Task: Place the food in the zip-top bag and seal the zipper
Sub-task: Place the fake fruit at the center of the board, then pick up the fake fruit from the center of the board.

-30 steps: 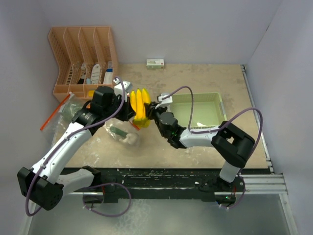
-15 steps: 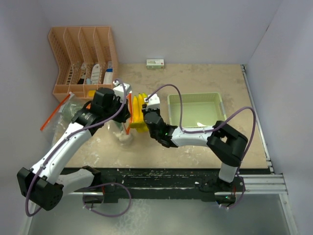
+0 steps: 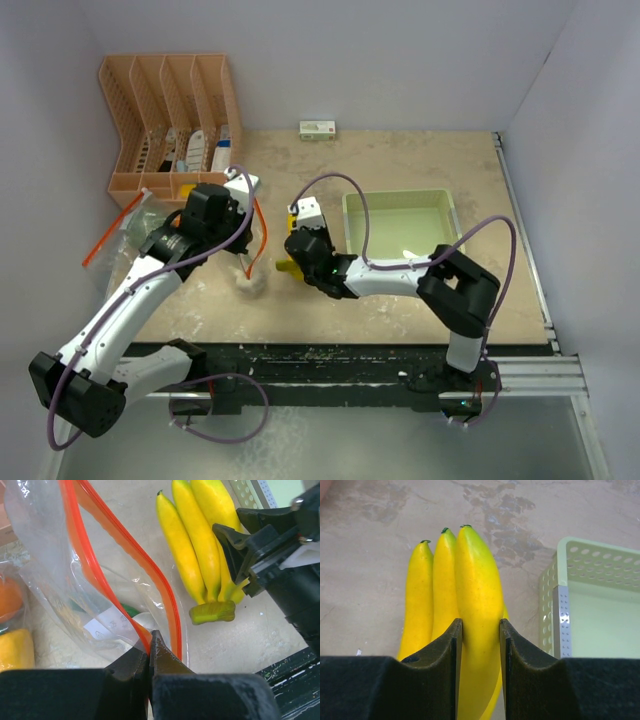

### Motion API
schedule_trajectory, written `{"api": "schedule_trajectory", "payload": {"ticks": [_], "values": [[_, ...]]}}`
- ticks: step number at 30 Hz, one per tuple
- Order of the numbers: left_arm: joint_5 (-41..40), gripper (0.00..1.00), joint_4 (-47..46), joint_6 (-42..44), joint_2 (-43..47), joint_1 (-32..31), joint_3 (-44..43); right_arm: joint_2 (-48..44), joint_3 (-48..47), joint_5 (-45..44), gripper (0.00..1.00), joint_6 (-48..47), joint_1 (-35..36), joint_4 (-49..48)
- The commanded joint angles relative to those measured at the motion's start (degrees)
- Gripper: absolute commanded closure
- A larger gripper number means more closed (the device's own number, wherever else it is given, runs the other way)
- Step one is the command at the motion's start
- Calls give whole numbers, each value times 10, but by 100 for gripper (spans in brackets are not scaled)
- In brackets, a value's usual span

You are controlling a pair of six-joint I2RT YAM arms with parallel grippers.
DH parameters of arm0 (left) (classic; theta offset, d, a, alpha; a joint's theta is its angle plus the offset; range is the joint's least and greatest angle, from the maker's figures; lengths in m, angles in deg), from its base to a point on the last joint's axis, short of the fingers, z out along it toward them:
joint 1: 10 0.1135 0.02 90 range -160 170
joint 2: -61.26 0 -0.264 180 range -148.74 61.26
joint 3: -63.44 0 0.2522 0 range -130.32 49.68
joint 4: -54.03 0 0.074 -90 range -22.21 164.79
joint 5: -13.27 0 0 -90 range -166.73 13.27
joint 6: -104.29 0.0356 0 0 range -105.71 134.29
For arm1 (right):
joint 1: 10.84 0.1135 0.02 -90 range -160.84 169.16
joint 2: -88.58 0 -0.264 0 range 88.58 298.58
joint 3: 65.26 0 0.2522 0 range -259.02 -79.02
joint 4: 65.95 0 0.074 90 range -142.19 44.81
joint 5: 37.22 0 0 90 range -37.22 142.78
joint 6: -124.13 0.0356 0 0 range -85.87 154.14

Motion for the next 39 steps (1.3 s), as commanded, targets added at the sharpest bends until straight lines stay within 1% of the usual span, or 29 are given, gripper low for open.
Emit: {"api": "schedule_trajectory", "payload": {"ticks": [1, 2, 3, 6, 8, 9, 10, 13, 16, 17, 21, 23, 24, 27, 31, 35, 39], "values": [[-7, 100, -11, 12, 3, -3, -9, 23, -51, -41, 96, 48, 2, 65], [-7, 100, -11, 12, 3, -3, -9, 25, -55, -40, 84, 55, 2, 77], [-6, 100, -13, 13, 4, -3, -9, 24, -57, -36, 70, 60, 2, 85], [-1, 100, -17, 13, 3, -3, -11, 7, -58, -19, 40, 70, 1, 101], [2, 100, -18, 15, 1, -3, -12, -6, -61, -2, 24, 80, 0, 121], [4, 100, -18, 16, 1, -3, -12, -13, -67, 6, 18, 89, 1, 137], [5, 100, -20, 17, 0, -3, -12, -19, -72, 15, 15, 100, 1, 155], [11, 100, -22, 17, 2, -3, -10, -40, -94, 49, 13, 131, 0, 217], [17, 100, -25, 16, 5, -3, -7, -58, -117, 88, 3, 180, -1, 286], [19, 100, -25, 16, 7, -3, -6, -61, -129, 110, 1, 198, -5, 322], [25, 100, -25, 16, 13, -3, -4, -62, -153, 223, 0, 238, -27, 376], [27, 100, -26, 16, 17, -3, -4, -58, -158, 259, 0, 270, -38, 395], [28, 100, -26, 17, 19, -3, -5, -54, -161, 268, 1, 286, -43, 402], [33, 100, -27, 18, 21, -3, -5, -32, -188, 257, 0, 348, -46, 448], [39, 100, -28, 21, 24, -3, -5, 29, -240, 259, 0, 418, -46, 517], [44, 100, -31, 28, 25, -3, -2, 77, -251, 302, 0, 433, -46, 512], [46, 100, -30, 29, 29, -3, 1, 95, -246, 293, 0, 467, -46, 535]]}}
